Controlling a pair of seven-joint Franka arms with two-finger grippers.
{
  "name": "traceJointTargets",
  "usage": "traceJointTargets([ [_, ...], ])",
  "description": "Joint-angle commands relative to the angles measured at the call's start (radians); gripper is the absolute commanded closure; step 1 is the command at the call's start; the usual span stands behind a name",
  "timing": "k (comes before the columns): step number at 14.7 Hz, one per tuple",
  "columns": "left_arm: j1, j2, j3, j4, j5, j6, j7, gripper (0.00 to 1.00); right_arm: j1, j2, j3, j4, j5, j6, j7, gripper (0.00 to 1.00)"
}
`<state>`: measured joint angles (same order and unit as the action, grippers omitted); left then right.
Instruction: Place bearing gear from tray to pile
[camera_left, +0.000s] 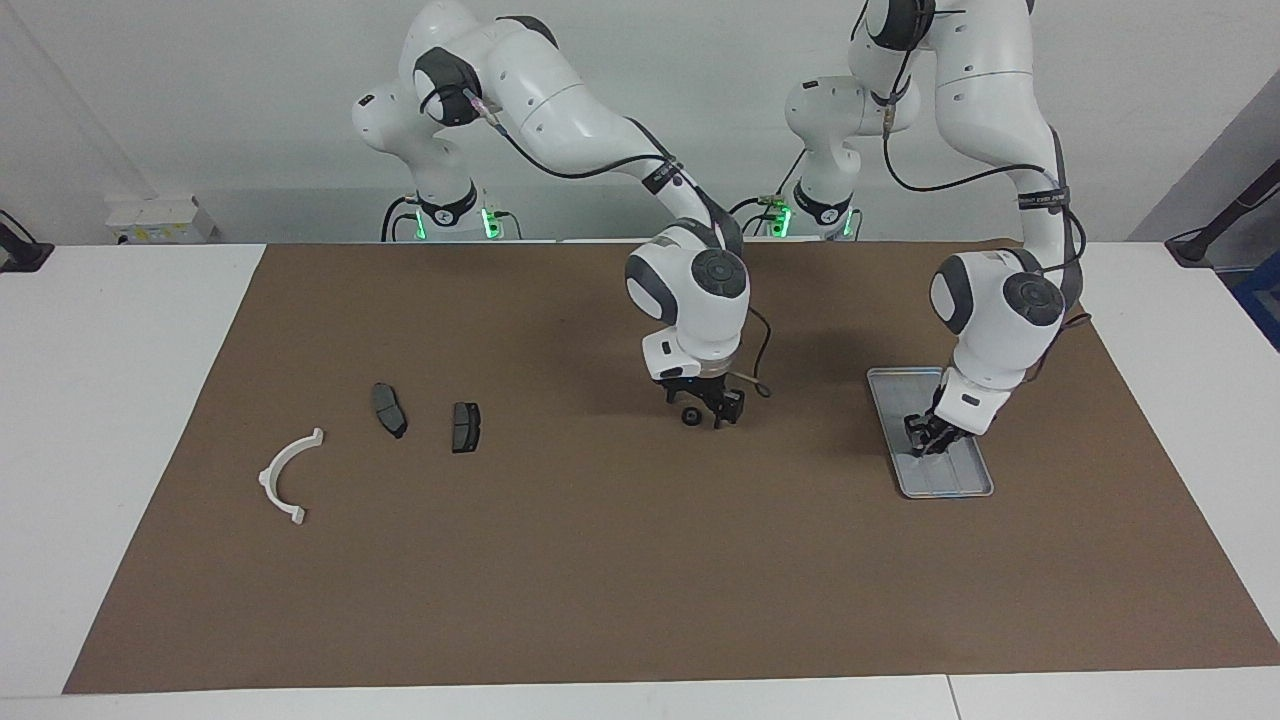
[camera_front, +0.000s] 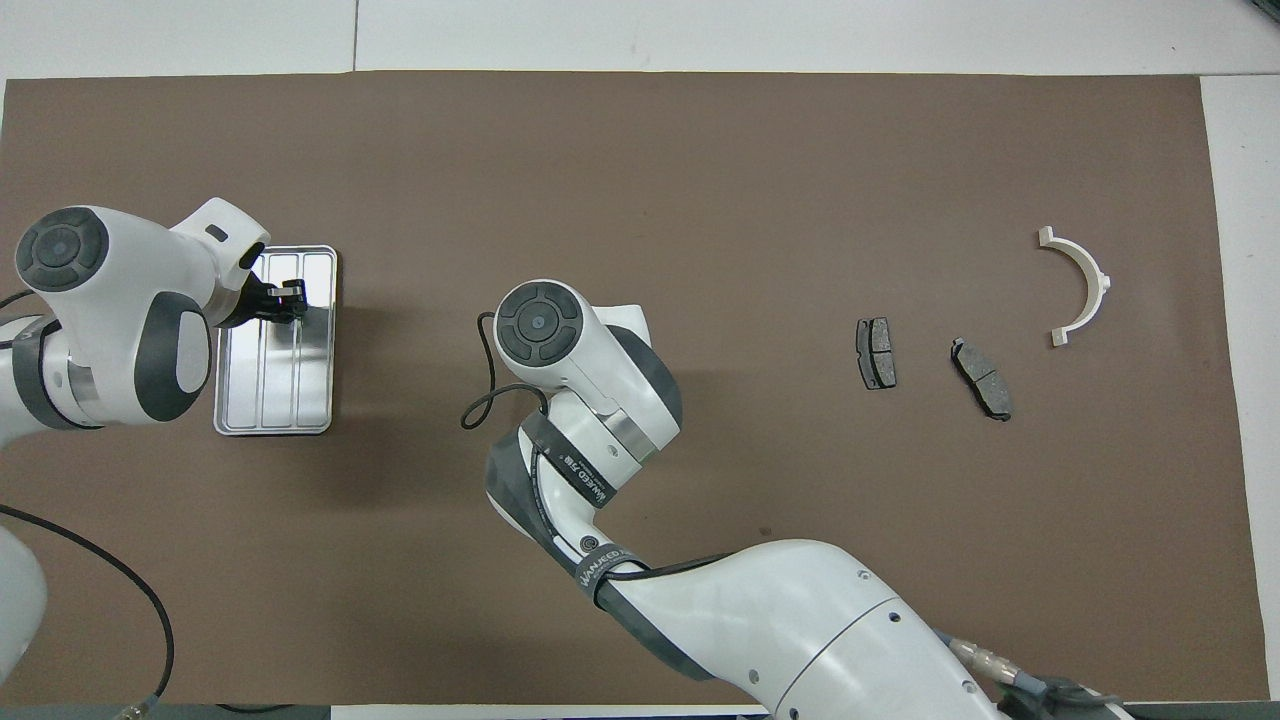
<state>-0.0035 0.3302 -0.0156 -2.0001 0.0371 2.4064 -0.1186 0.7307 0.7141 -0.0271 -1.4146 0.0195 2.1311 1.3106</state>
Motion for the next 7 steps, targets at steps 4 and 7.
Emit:
traceJointTargets([
  [4, 0.014, 0.001, -0.007, 0.024, -0.011, -0.042, 0.002, 0.87, -0.004, -0.001, 0.001, -0.021, -0.003, 0.029, 0.021, 0.31],
  [7, 0.011, -0.013, -0.006, 0.141, -0.063, -0.223, -0.004, 0.88, -0.008, -0.001, 0.001, -0.017, -0.004, 0.027, 0.021, 0.35],
])
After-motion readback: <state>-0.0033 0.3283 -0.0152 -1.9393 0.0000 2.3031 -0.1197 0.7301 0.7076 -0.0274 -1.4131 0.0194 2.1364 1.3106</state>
